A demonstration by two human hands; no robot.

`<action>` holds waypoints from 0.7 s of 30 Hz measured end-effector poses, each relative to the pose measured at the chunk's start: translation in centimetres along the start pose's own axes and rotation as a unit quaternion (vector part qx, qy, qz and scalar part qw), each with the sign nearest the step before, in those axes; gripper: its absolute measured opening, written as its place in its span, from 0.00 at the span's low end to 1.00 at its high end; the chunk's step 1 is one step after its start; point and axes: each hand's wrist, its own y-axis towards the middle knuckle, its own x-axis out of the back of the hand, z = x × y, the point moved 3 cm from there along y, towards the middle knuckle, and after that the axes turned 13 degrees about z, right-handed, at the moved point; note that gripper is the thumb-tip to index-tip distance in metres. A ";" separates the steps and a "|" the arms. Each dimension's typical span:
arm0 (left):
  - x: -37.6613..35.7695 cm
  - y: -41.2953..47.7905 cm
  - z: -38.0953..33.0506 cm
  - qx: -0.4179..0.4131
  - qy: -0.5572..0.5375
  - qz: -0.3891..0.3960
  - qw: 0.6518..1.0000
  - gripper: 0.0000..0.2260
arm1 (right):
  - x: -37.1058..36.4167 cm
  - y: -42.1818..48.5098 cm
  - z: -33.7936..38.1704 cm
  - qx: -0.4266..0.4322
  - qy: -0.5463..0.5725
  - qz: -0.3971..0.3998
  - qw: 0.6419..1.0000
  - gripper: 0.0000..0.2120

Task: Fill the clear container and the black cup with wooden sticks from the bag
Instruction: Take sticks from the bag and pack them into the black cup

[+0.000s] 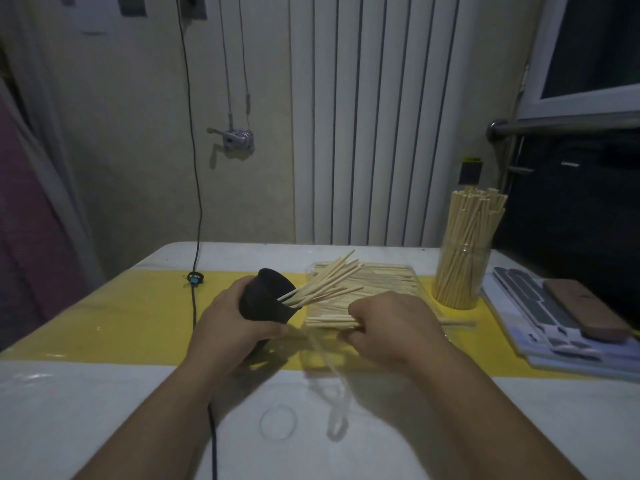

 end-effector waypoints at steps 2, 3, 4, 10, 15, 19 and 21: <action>0.0 -0.1 -0.1 -0.001 -0.004 0.001 1.000 0.30 | 0.5 0.0 0.1 0.024 -0.014 -0.074 0.997 0.16; 0.0 -0.1 -0.1 -0.003 -0.007 0.001 1.000 0.29 | 0.5 0.0 0.1 0.048 -0.026 -0.145 0.988 0.15; 0.0 -0.1 -0.1 -0.004 -0.008 0.001 1.000 0.29 | 0.5 -0.1 0.0 0.068 -0.020 -0.224 0.972 0.16; 0.0 -0.1 -0.2 -0.003 -0.002 -0.004 1.000 0.31 | 0.7 -0.8 -0.7 0.177 0.077 -0.478 0.857 0.20; 0.0 -0.1 -0.2 -0.006 0.008 0.000 1.000 0.29 | 0.8 -1.4 -0.7 0.166 0.134 -0.509 0.834 0.25; 0.0 -0.1 -0.2 -0.006 0.007 0.001 1.000 0.29 | 0.4 -1.3 -0.8 0.165 0.157 -0.510 0.830 0.25; 0.0 -0.2 -0.2 -0.007 0.006 0.002 1.000 0.29 | 0.3 -1.3 -0.8 0.164 0.184 -0.516 0.820 0.21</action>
